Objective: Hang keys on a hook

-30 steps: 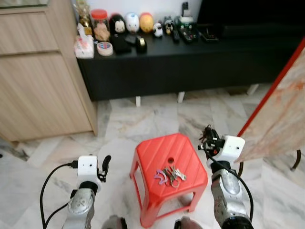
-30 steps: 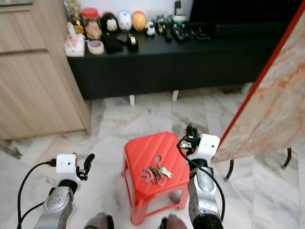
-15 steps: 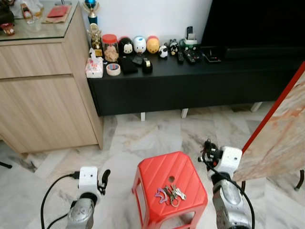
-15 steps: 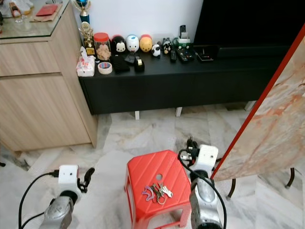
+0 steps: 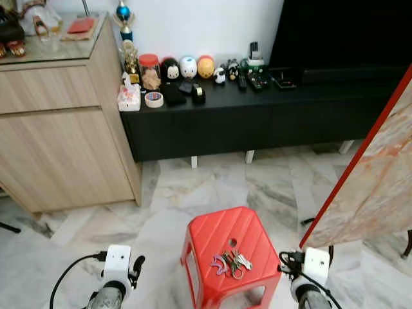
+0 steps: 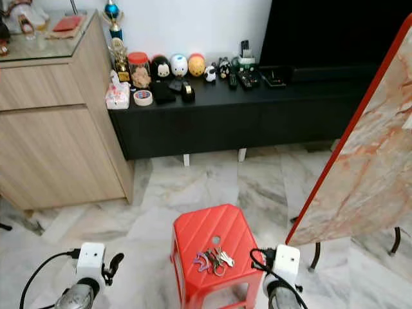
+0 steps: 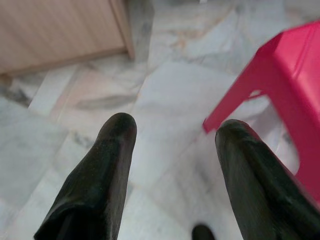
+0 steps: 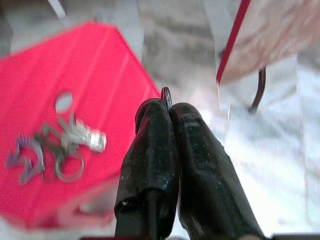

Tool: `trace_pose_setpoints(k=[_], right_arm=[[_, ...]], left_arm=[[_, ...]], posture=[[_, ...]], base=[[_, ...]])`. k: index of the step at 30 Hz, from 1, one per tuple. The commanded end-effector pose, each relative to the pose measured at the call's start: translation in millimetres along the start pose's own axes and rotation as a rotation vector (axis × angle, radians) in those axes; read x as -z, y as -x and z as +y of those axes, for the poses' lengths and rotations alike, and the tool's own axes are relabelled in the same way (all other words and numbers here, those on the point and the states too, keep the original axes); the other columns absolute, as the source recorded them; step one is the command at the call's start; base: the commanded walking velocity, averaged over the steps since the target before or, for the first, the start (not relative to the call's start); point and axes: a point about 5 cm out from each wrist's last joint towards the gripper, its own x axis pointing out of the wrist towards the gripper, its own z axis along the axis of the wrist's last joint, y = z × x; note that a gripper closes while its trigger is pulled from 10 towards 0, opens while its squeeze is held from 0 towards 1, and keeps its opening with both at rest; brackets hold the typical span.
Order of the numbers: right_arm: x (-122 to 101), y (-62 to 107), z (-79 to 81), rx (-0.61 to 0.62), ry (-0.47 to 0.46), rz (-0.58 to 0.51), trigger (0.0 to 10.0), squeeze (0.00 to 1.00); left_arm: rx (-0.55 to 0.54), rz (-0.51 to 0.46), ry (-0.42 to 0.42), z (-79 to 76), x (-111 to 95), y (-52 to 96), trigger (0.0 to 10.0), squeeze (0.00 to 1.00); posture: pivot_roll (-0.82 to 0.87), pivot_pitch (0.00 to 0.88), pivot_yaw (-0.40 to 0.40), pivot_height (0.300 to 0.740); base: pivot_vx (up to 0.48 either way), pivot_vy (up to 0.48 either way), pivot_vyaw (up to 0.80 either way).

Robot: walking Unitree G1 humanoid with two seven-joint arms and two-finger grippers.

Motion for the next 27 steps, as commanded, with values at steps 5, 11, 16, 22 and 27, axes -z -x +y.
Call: trace_pose_setpoints(k=[5, 11, 16, 22, 27], right_arm=[[33, 12.6, -9.3, 0.020, 0.028, 0.153, 10.0, 0.00], [59, 27.0, -26.3, 0.075, -0.019, 0.275, 10.0, 0.00], [69, 34.6, -34.4, 0.108, -0.076, 0.306, 10.0, 0.00], [75, 38.6, -34.0, 0.102, -0.059, 0.327, 10.0, 0.00], [78, 40.2, -32.7, 0.103, -0.063, 0.340, 10.0, 0.00]], left_arm=[[-0.001, 0.107, -0.033, 4.1, 16, 3.4, 10.0, 0.00], [0.015, 0.239, -0.038, -2.5, 42, 14.4, 10.0, 0.00], [0.016, 0.274, -0.037, -4.4, 51, 19.6, 10.0, 0.00], [0.007, 0.277, -0.032, -2.6, 52, 20.1, 10.0, 0.00], [0.003, 0.274, -0.034, -0.7, 51, 19.6, 10.0, 0.00]], posture=[[0.02, 0.000, -0.016, 0.740], [0.02, 0.000, -0.020, 0.740], [0.02, 0.000, -0.020, 0.740], [0.02, 0.000, -0.021, 0.740], [0.03, 0.000, -0.018, 0.740]], base=[[0.000, 0.000, 0.00], [0.000, 0.000, 0.00], [0.000, 0.000, 0.00], [0.000, 0.000, 0.00], [0.000, 0.000, 0.00]])
